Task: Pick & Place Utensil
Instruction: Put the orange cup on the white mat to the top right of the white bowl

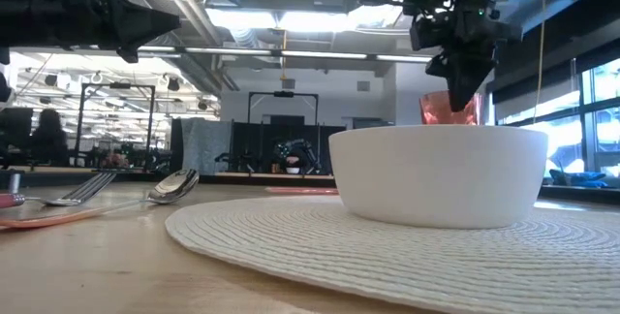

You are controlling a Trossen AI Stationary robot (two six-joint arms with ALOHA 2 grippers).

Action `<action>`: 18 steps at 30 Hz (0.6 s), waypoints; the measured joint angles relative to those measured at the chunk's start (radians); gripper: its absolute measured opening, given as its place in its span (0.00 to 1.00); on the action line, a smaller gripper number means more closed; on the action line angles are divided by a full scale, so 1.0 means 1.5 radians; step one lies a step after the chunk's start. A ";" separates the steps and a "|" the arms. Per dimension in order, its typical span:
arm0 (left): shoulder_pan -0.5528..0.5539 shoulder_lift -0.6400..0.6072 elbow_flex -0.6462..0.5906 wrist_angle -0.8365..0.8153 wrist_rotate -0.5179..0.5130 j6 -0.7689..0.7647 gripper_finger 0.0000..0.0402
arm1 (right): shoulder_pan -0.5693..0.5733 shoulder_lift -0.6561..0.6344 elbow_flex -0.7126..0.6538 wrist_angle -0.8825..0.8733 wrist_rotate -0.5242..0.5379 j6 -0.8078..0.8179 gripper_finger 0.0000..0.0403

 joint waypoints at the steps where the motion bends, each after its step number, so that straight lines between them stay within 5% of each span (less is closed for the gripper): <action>1: 0.000 0.000 0.000 0.000 0.000 0.000 0.01 | 0.000 0.001 0.000 0.000 0.001 0.000 0.06; 10: 0.000 0.000 0.000 0.000 0.000 -0.003 0.01 | 0.008 -0.012 0.056 -0.065 0.002 0.028 0.03; 18: 0.000 0.000 0.000 0.000 -0.003 -0.007 0.01 | 0.112 -0.068 0.142 -0.155 0.001 0.077 0.03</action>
